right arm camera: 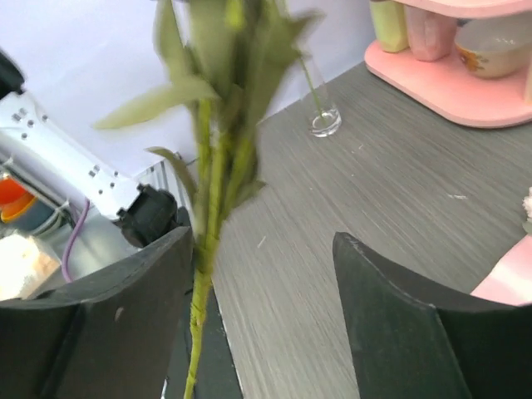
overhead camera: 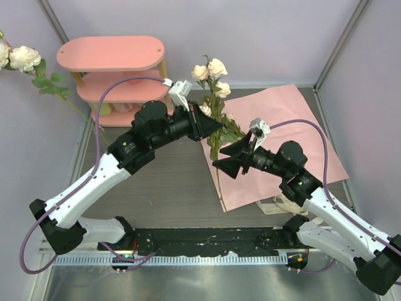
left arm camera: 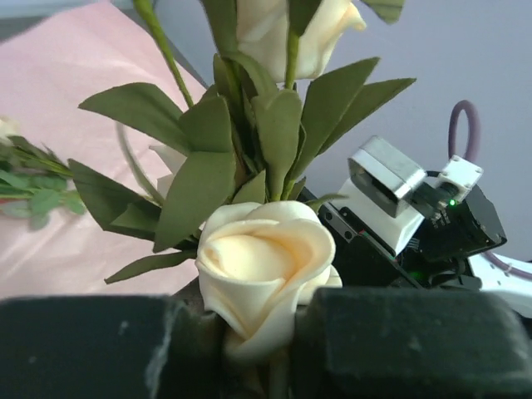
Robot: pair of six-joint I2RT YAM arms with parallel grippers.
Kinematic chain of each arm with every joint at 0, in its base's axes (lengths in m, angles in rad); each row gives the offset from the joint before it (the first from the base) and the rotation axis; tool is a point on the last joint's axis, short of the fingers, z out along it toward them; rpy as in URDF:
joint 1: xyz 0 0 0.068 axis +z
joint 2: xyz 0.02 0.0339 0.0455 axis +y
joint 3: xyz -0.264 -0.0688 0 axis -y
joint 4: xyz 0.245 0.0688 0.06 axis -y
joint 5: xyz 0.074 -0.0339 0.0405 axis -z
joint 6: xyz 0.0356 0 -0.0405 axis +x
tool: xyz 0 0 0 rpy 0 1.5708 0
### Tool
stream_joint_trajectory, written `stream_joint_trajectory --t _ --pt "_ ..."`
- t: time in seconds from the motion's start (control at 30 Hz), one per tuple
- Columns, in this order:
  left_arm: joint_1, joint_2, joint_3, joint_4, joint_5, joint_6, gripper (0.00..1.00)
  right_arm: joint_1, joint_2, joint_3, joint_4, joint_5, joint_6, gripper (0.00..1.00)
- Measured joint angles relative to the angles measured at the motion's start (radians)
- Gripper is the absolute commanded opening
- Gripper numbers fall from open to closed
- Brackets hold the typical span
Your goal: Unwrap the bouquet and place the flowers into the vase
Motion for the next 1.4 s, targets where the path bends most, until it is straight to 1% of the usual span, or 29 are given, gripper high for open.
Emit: stream_joint_trajectory --t 0.07,0.13,0.17,0.27,0.33,0.37,0.43,0.47,0.53,0.6,0.67,0.73,0.87,0.97,1.17,1.4 --pt "0.000 -0.001 0.046 -0.055 -0.033 0.045 0.00 0.002 0.008 0.017 -0.045 0.058 -0.007 0.87" --pt "0.000 -0.003 0.113 -0.140 -0.106 0.113 0.00 0.004 0.008 0.031 -0.097 0.148 -0.008 0.92" --pt "0.000 -0.006 0.143 -0.174 -0.145 0.140 0.02 0.005 0.005 0.037 -0.121 0.198 -0.011 0.94" --pt "-0.002 -0.038 0.241 -0.297 -0.332 0.270 0.03 0.005 -0.027 0.040 -0.198 0.361 -0.027 0.95" --pt "-0.002 -0.090 0.282 -0.347 -0.522 0.383 0.03 0.004 -0.051 0.040 -0.228 0.435 -0.040 0.95" --pt "-0.001 -0.111 0.291 -0.353 -0.590 0.424 0.02 0.003 -0.057 0.040 -0.234 0.456 -0.046 0.95" --pt "0.006 -0.162 0.304 -0.332 -0.780 0.561 0.01 0.003 -0.063 0.040 -0.246 0.491 -0.055 0.95" --pt "0.016 -0.183 0.299 -0.293 -0.856 0.632 0.00 0.003 -0.061 0.040 -0.253 0.503 -0.058 0.95" --pt "0.050 -0.213 0.278 -0.201 -0.966 0.760 0.00 0.003 -0.048 0.040 -0.268 0.519 -0.059 0.95" --pt "0.111 -0.239 0.265 -0.100 -1.044 0.877 0.00 0.003 -0.031 0.040 -0.280 0.523 -0.059 0.94" --pt "0.173 -0.240 0.269 -0.010 -1.089 0.956 0.00 0.003 -0.018 0.040 -0.291 0.524 -0.059 0.94" --pt "0.241 -0.216 0.299 0.040 -1.112 1.007 0.00 0.003 -0.011 0.040 -0.294 0.525 -0.059 0.94" --pt "0.324 -0.121 0.375 0.095 -1.119 1.056 0.00 0.003 -0.010 0.040 -0.294 0.526 -0.059 0.95" --pt "0.364 -0.066 0.403 0.106 -1.110 1.059 0.00 0.003 -0.010 0.040 -0.296 0.529 -0.064 0.95" --pt "0.456 0.053 0.403 0.100 -1.061 1.059 0.00 0.003 -0.023 0.040 -0.325 0.546 -0.089 0.95" --pt "0.564 0.058 0.379 0.104 -1.020 1.049 0.00 0.003 -0.034 0.044 -0.335 0.551 -0.101 0.94"
